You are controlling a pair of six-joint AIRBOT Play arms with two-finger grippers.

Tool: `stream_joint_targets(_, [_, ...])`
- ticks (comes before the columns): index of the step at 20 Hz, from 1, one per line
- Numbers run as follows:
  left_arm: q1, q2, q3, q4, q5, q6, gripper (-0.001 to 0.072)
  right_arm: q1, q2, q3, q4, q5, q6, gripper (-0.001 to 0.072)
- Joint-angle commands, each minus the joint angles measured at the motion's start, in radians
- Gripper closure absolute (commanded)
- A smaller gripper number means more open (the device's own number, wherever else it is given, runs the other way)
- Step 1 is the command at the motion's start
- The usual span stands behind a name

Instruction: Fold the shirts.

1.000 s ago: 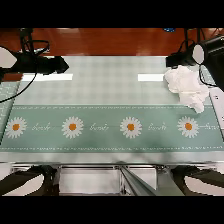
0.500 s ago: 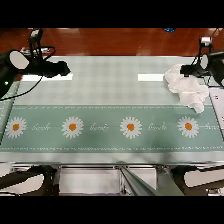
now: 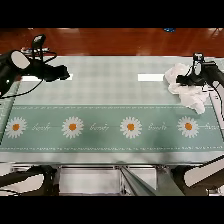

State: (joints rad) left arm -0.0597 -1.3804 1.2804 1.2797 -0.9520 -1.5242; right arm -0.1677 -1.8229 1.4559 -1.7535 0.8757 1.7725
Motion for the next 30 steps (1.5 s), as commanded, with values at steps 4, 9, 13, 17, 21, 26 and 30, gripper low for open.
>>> stream_joint_targets(4, [0.101,0.132,0.118,-0.011,-0.176,0.01,0.02,0.011,0.115,0.15,0.13,0.142,-0.165,0.0681])
stream_joint_targets(9, [0.146,0.397,-0.022,-0.023,-0.224,0.028,0.02,0.04,0.382,0.253,0.283,0.061,-0.237,0.0682])
stream_joint_targets(13, [0.143,0.63,-0.222,-0.022,-0.227,0.032,0.02,0.124,0.562,0.348,0.29,0.037,-0.252,0.0682])
stream_joint_targets(17, [0.142,0.822,-0.386,-0.019,-0.209,0.029,0.02,0.24,0.652,0.523,0.289,0.075,-0.255,0.0681])
stream_joint_targets(21, [0.142,0.912,-0.465,-0.099,-0.211,0.018,0.02,0.383,0.712,0.581,0.293,0.153,-0.254,0.0682])
stream_joint_targets(26, [0.142,0.914,-0.467,-0.155,-0.212,0.019,0.02,0.655,0.724,0.532,0.334,0.296,-0.228,0.0682])
stream_joint_targets(30, [0.142,0.914,-0.467,-0.155,-0.213,0.018,0.0201,0.845,0.724,0.286,0.329,0.271,-0.13,0.0682])
